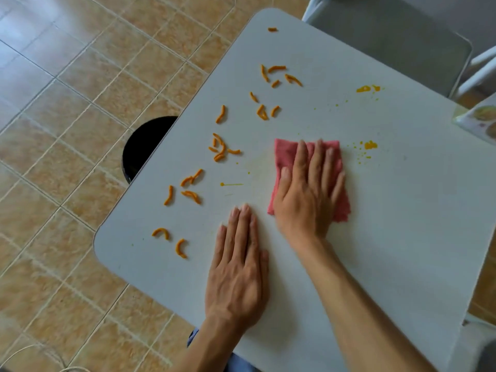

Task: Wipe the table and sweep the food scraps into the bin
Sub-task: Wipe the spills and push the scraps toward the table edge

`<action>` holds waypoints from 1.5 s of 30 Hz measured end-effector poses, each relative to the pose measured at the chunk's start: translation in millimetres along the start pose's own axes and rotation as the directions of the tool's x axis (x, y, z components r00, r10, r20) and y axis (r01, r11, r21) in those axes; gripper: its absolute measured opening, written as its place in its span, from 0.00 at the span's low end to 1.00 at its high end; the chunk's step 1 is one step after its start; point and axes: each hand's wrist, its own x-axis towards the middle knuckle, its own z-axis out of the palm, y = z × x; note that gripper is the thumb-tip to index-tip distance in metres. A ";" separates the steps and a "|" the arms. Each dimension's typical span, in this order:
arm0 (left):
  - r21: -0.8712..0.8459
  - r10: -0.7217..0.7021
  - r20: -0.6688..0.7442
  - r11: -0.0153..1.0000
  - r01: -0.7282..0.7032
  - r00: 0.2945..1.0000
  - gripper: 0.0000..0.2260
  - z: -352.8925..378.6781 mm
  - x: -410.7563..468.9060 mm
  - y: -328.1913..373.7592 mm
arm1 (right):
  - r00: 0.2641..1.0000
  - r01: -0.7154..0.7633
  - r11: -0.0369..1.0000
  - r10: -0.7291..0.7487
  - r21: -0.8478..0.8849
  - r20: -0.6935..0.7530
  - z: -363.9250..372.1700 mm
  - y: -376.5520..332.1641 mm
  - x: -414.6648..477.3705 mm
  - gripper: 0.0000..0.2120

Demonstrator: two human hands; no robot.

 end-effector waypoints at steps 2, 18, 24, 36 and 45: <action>-0.012 0.007 -0.002 1.000 -0.007 1.000 0.26 -0.5 0.2 0.4 | 0.995 0.098 0.995 -0.098 0.014 0.020 -1.6 -15.8 -18.8 0.27; -0.154 0.083 -0.100 0.983 -0.098 0.992 0.25 2.5 58.6 61.4 | 0.978 0.204 0.978 -0.201 -0.050 0.062 -22.5 141.6 28.9 0.27; -0.077 0.222 -0.065 0.971 -0.227 0.973 0.26 17.4 139.0 91.1 | 0.970 -0.245 0.969 0.245 -0.034 -0.003 -15.1 131.1 70.8 0.28; 0.004 0.214 -0.046 0.977 -0.214 0.976 0.27 23.1 144.7 95.6 | 0.952 -0.294 0.952 0.300 -0.084 0.065 -37.9 200.9 28.6 0.28; 0.011 0.208 -0.042 0.978 -0.208 0.977 0.27 23.8 143.7 94.3 | 0.742 -0.671 0.742 0.671 -0.012 0.021 -35.2 198.9 87.4 0.30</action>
